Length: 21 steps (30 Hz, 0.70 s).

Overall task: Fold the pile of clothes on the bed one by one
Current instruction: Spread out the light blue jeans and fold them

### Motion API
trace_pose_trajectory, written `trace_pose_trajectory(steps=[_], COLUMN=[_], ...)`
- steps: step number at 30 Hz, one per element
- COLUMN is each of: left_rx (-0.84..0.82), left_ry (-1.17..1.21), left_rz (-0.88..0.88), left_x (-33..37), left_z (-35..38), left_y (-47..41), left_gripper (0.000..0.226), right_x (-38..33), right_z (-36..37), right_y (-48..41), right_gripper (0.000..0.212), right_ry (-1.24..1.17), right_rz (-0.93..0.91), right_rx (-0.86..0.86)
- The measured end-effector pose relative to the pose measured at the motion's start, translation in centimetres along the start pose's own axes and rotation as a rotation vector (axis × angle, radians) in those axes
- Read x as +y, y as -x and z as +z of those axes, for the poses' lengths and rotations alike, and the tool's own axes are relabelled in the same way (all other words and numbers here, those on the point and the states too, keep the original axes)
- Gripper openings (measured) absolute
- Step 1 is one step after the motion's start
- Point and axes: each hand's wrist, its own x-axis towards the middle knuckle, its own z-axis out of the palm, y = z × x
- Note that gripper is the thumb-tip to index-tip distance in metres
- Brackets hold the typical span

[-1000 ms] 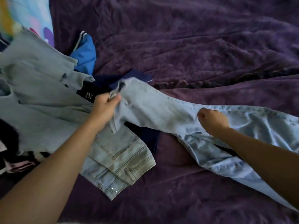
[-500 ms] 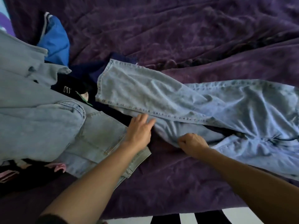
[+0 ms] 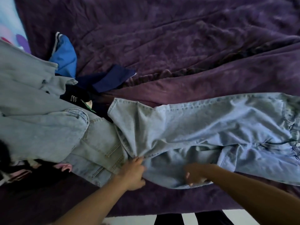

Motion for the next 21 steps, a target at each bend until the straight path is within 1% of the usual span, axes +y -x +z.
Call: trace_pose_trajectory(steps=[1,2,3,4,5,6,7,8,9,10,11,12,13,14,15,16,17,18,19,20,21], left_rx=[0.058,0.185,0.358,0.536,0.676,0.775,0.827,0.832,0.795,0.722,0.637,0.566,0.523,0.516,0.53,0.555,0.603,0.676,0.769,0.87,0.952], left_ry=[0.177,0.331,0.422,0.45,0.451,0.44,0.434,0.452,0.489,0.537,0.603,0.686,0.778,0.873,0.96,1.035,1.087,1.097,1.052,0.981,0.913], left_rz=[-0.053,-0.13,-0.228,-0.328,-0.418,-0.497,-0.566,-0.616,-0.657,-0.686,-0.705,-0.716,-0.72,-0.713,-0.698,-0.662,-0.622,-0.582,-0.55,-0.531,-0.533], left_x=[-0.3,-0.9,-1.8,-3.1,-4.5,-6.1,-7.8,-9.6,-11.4,-12.8,-13.8,-14.5,-14.6,-14.5,-14.2,-13.8,-13.4,-13.3,-13.6,-14.3,-15.2], left_z=[-0.7,-1.9,-3.2,-4.7,-6.1,-7.3,-8.4,-9.2,-9.8,-10.2,-10.4,-10.4,-10.3,-9.9,-9.6,-9.2,-9.0,-9.1,-9.5,-10.3,-11.1], left_y=[0.1,-0.2,-0.9,-1.8,-2.7,-3.6,-4.7,-5.9,-7.1,-8.2,-9.2,-10.2,-11.0,-11.5,-11.8,-11.9,-11.6,-11.1,-10.2,-9.2,-8.0], left_gripper=[0.026,0.021,0.019,0.02,0.024,0.029,0.034,0.038,0.044,0.054,0.069,0.084,0.094,0.094,0.083,0.061,0.037,0.022,0.019,0.025,0.032], right_x=[-0.1,0.0,0.1,0.2,0.4,0.5,0.7,0.9,1.3,1.9,2.6,3.4,4.3,5.1,5.8,6.4,7.0,7.5,8.0,8.3,8.7], right_z=[-0.4,-1.0,-1.9,-3.0,-4.1,-5.3,-6.5,-7.7,-9.0,-10.5,-12.0,-13.5,-14.8,-15.9,-16.6,-17.0,-17.2,-17.4,-17.7,-18.1,-18.6], right_y=[-0.2,-0.4,-0.3,-0.4,-0.6,-1.0,-1.5,-2.0,-2.7,-3.6,-4.4,-5.3,-6.0,-6.5,-6.9,-7.2,-7.3,-7.2,-6.9,-6.6,-6.1], right_gripper=[0.03,0.029,0.028,0.028,0.028,0.03,0.033,0.037,0.042,0.046,0.051,0.057,0.064,0.071,0.078,0.081,0.077,0.067,0.053,0.042,0.037], right_ry=[-0.088,-0.145,-0.185,-0.207,-0.205,-0.186,-0.182,-0.199,-0.216,-0.221,-0.209,-0.194,-0.198,-0.22,-0.233,-0.216,-0.181,-0.153,-0.143,-0.156,-0.173], right_rz=[0.02,0.04,0.07,0.082,0.07,0.052,0.04,0.04,0.056,0.086,0.124,0.164,0.2,0.231,0.258,0.285,0.319,0.363,0.41,0.451,0.475], right_rx=[0.148,0.339,0.532,0.725,0.886,0.989,1.051,1.088,1.105,1.11,1.107,1.097,1.068,1.015,0.948,0.888,0.853,0.852,0.881,0.922,0.972])
